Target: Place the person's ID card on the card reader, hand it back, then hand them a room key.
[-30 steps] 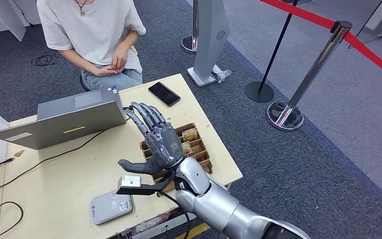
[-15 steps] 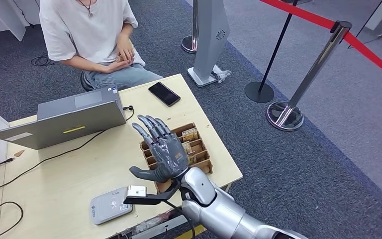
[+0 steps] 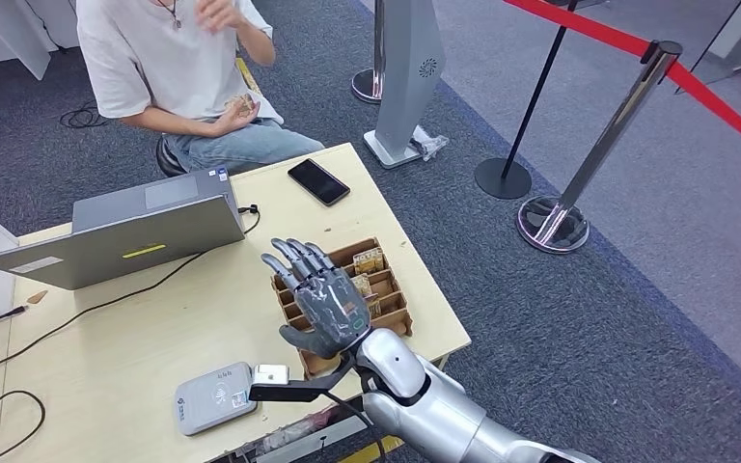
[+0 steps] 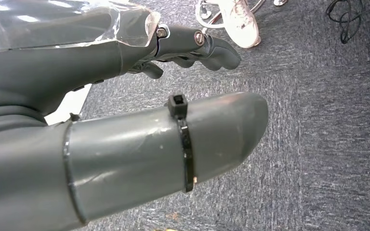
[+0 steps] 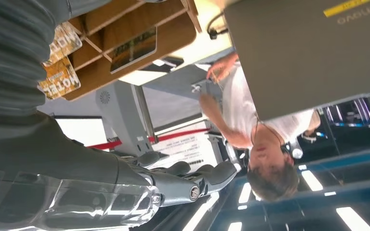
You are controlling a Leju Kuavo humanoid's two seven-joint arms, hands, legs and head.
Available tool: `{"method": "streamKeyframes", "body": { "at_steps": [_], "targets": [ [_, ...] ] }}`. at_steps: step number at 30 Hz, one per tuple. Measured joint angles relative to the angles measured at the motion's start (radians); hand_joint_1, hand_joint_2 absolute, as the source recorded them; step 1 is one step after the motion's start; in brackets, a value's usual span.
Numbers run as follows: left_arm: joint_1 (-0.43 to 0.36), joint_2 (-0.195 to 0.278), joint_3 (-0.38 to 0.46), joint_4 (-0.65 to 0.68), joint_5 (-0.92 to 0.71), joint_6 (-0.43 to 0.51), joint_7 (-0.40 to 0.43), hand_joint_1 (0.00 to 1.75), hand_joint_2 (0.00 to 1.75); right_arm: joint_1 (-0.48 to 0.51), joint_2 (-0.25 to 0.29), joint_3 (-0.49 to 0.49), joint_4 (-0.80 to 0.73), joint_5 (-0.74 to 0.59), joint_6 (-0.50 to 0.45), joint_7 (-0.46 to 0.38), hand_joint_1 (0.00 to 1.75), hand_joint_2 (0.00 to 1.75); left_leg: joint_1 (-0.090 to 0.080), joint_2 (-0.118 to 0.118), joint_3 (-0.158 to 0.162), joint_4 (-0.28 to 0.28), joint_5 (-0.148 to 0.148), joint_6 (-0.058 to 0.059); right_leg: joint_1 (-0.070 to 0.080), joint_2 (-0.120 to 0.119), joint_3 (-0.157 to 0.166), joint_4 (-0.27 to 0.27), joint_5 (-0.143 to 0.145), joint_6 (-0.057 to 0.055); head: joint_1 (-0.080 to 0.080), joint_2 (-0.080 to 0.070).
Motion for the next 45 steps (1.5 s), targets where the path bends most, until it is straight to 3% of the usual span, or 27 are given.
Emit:
{"method": "streamKeyframes", "body": {
  "at_steps": [9, 18, 22, 35, 39, 43, 45],
  "targets": [
    [0.0, 0.0, 0.0, 0.0, -0.002, -0.001, 0.0, 0.0, 0.0, -0.001, -0.006, 0.0, -0.003, 0.016, 0.093, 0.057, 0.0, 1.75, 0.0, 0.0, 0.0, 0.0, 0.0, 0.0, 0.0, 0.0, 0.0, 0.0, 0.0, 0.0, 0.0, 0.0],
    [0.0, 0.001, 0.0, 0.0, -0.007, -0.01, -0.009, 0.0, 0.0, 0.0, -0.014, -0.002, -0.003, 0.016, 0.12, 0.082, 0.0, 1.75, 0.0, 0.0, 0.0, 0.0, 0.0, 0.0, 0.0, 0.0, 0.0, 0.0, 0.0, 0.0, 0.0, 0.0],
    [0.0, 0.002, 0.0, 0.0, -0.011, -0.012, -0.01, 0.0, 0.0, 0.003, -0.016, -0.008, -0.005, 0.016, 0.126, 0.089, 0.2, 1.75, 0.0, 0.0, 0.0, 0.0, 0.0, 0.0, 0.0, 0.0, 0.0, 0.0, 0.0, 0.0, 0.0, 0.0],
    [0.0, 0.006, -0.001, 0.0, -0.02, -0.019, -0.01, 0.0, 0.0, 0.005, -0.021, -0.023, -0.005, 0.016, 0.134, 0.099, 0.38, 1.75, 0.0, 0.0, 0.0, 0.0, 0.0, 0.0, 0.0, 0.0, 0.0, 0.0, 0.0, 0.0, 0.0, 0.0],
    [0.0, 0.008, -0.002, 0.0, -0.023, -0.02, -0.01, 0.0, 0.0, 0.001, -0.021, -0.03, -0.002, 0.016, 0.137, 0.1, 0.7, 1.75, 0.0, 0.0, 0.0, 0.0, 0.0, 0.0, 0.0, 0.0, 0.0, 0.0, 0.0, 0.0, 0.0, 0.0],
    [0.0, 0.008, -0.002, 0.0, -0.023, -0.02, -0.01, 0.0, 0.0, -0.011, -0.021, -0.034, 0.007, 0.016, 0.144, 0.1, 0.74, 1.75, 0.0, 0.0, 0.0, 0.0, 0.0, 0.0, 0.0, 0.0, 0.0, 0.0, 0.0, 0.0, 0.0, 0.0],
    [0.0, 0.008, -0.002, 0.0, -0.023, -0.02, -0.01, 0.0, 0.0, -0.017, -0.021, -0.035, 0.013, 0.016, 0.147, 0.1, 0.83, 1.75, 0.0, 0.0, 0.0, 0.0, 0.0, 0.0, 0.0, 0.0, 0.0, 0.0, 0.0, 0.0, 0.0, 0.0]
  ]
}}
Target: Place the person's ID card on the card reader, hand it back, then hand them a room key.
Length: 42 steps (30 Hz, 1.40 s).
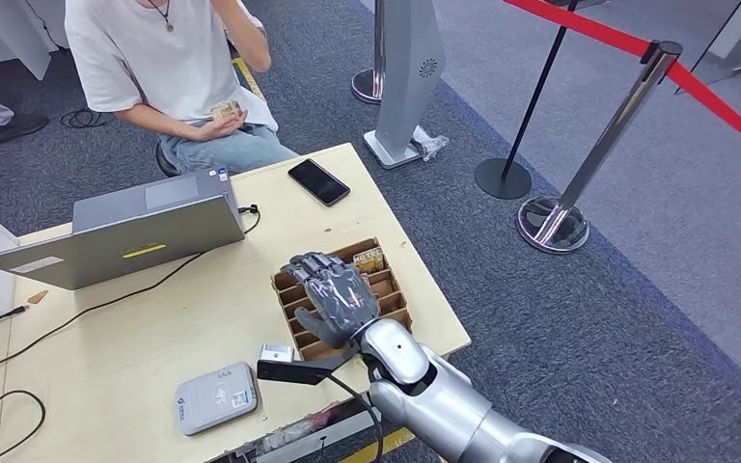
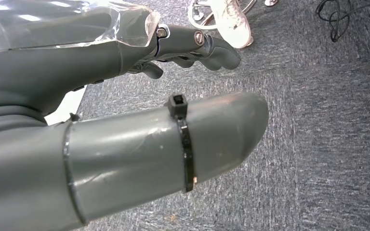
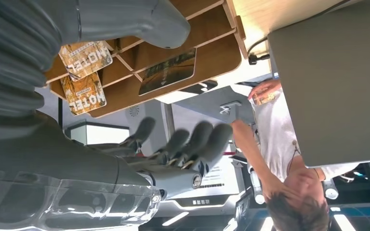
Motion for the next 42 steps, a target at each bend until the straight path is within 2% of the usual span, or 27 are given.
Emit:
{"method": "streamKeyframes", "body": {
  "at_steps": [3, 4, 7, 9, 14, 23, 33, 42],
  "targets": [
    [0.0, 0.0, 0.0, 0.0, 0.0, 0.0, 0.0, 0.0, 0.0, -0.01, 0.0, 0.0, 0.011, 0.0, 0.002, 0.0, 1.2, 1.75, 0.0, 0.0, 0.0, 0.0, 0.0, 0.0, 0.0, 0.0, 0.0, 0.0, 0.0, 0.0, 0.0, 0.0],
    [0.0, 0.0, 0.0, 0.0, 0.0, 0.0, 0.0, 0.0, 0.0, -0.013, 0.0, 0.0, 0.014, 0.0, 0.003, 0.0, 1.24, 1.75, 0.0, 0.0, 0.0, 0.0, 0.0, 0.0, 0.0, 0.0, 0.0, 0.0, 0.0, 0.0, 0.0, 0.0],
    [0.0, 0.0, 0.0, 0.0, 0.0, -0.001, 0.0, 0.0, 0.0, -0.022, 0.0, 0.0, 0.025, -0.001, 0.006, 0.0, 1.06, 1.75, 0.0, 0.0, 0.0, 0.0, 0.0, 0.0, 0.0, 0.0, 0.0, 0.0, 0.0, 0.0, 0.0, 0.0],
    [0.0, 0.0, 0.0, 0.0, 0.001, -0.001, 0.0, 0.0, 0.0, -0.029, 0.0, 0.0, 0.033, -0.002, 0.008, 0.0, 1.0, 1.75, 0.0, 0.0, 0.0, 0.0, 0.0, 0.0, 0.0, 0.0, 0.0, 0.0, 0.0, 0.0, 0.0, 0.0],
    [0.0, 0.0, 0.0, 0.0, 0.003, -0.001, 0.001, 0.0, 0.0, -0.051, 0.0, 0.001, 0.057, -0.003, 0.018, 0.0, 0.96, 1.75, 0.0, 0.0, 0.0, 0.0, 0.0, 0.0, 0.0, 0.0, 0.0, 0.0, 0.0, 0.0, 0.0, 0.0],
    [0.0, 0.0, 0.0, 0.0, 0.003, -0.002, 0.001, 0.0, 0.0, -0.078, 0.0, 0.002, 0.098, -0.003, 0.023, 0.007, 0.75, 1.75, 0.0, 0.0, 0.0, 0.0, 0.0, 0.0, 0.0, 0.0, 0.0, 0.0, 0.0, 0.0, 0.0, 0.0],
    [0.0, 0.0, 0.0, 0.0, 0.009, -0.002, 0.001, 0.0, 0.0, -0.09, 0.0, 0.004, 0.101, -0.016, 0.018, 0.008, 0.72, 1.75, 0.0, 0.0, 0.0, 0.0, 0.0, 0.0, 0.0, 0.0, 0.0, 0.0, 0.0, 0.0, 0.0, 0.0],
    [0.0, 0.0, 0.0, 0.0, 0.012, -0.001, 0.0, 0.0, 0.0, -0.096, 0.0, 0.006, 0.098, -0.017, 0.018, 0.008, 0.81, 1.75, 0.0, 0.0, 0.0, 0.0, 0.0, 0.0, 0.0, 0.0, 0.0, 0.0, 0.0, 0.0, 0.0, 0.0]
  ]
}}
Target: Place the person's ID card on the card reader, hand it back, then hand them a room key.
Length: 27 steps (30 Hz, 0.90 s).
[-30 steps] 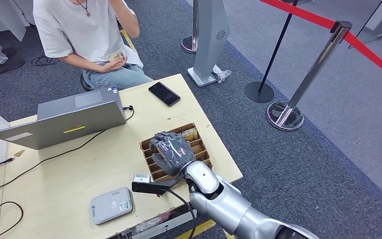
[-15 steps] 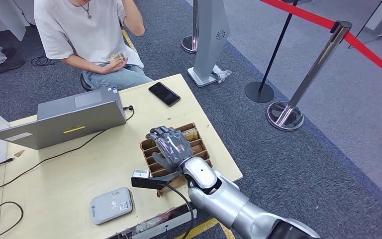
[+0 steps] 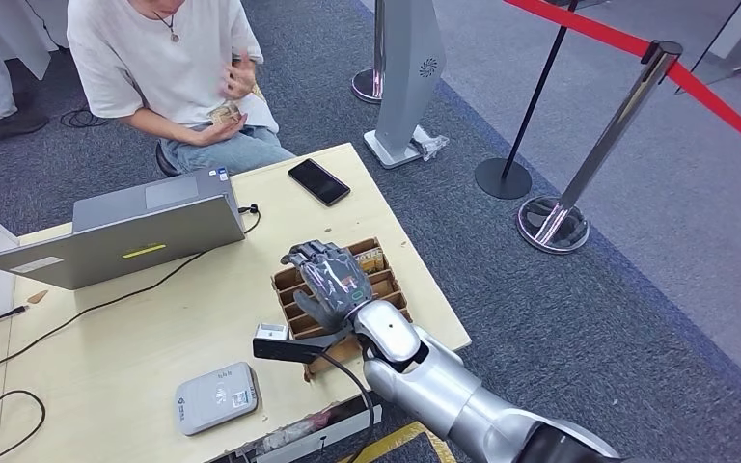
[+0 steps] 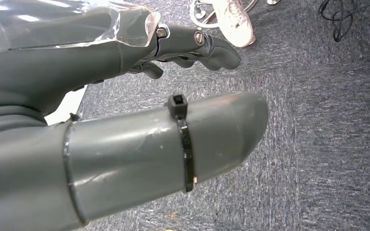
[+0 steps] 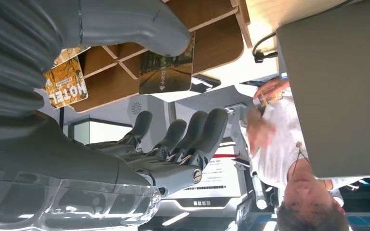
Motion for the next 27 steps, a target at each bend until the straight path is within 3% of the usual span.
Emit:
{"method": "streamKeyframes", "body": {
  "at_steps": [27],
  "targets": [
    [0.0, 0.001, 0.0, 0.0, 0.0, 0.001, -0.001, 0.0, 0.0, -0.069, 0.006, 0.006, 0.088, 0.002, 0.009, 0.009, 0.83, 1.75, 0.0, 0.0, 0.0, 0.0, 0.0, 0.0, 0.0, 0.0, 0.0, 0.0, 0.0, 0.0, 0.0, 0.0]
  ]
}}
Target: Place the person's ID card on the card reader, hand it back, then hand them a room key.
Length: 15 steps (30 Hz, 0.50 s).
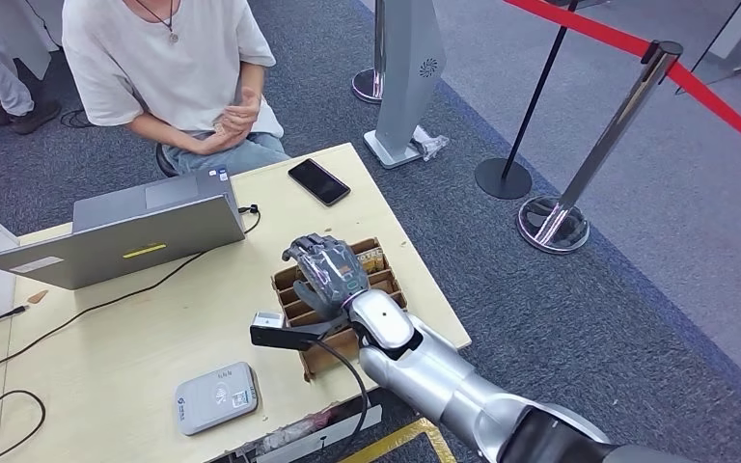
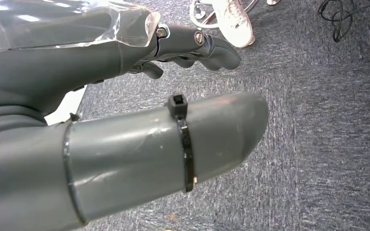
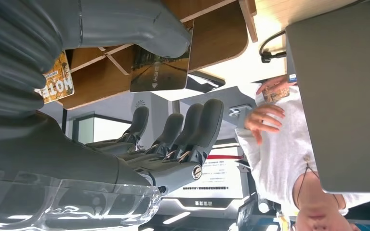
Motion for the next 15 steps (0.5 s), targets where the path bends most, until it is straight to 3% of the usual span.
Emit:
{"method": "streamKeyframes", "body": {
  "at_steps": [6, 15],
  "targets": [
    [0.0, 0.0, 0.0, 0.0, 0.0, 0.0, 0.0, 0.0, 0.0, -0.01, 0.002, 0.003, 0.022, 0.0, 0.002, 0.0, 0.91, 1.75, 0.0, 0.0, 0.0, 0.0, 0.0, 0.0, 0.0, 0.0, 0.0, 0.0, 0.0, 0.0, 0.0, 0.0],
    [0.0, 0.0, 0.0, 0.0, 0.0, -0.001, 0.0, 0.0, 0.0, -0.019, 0.002, 0.006, 0.049, 0.0, 0.001, 0.002, 0.88, 1.75, 0.0, 0.0, 0.0, 0.0, 0.0, 0.0, 0.0, 0.0, 0.0, 0.0, 0.0, 0.0, 0.0, 0.0]
  ]
}}
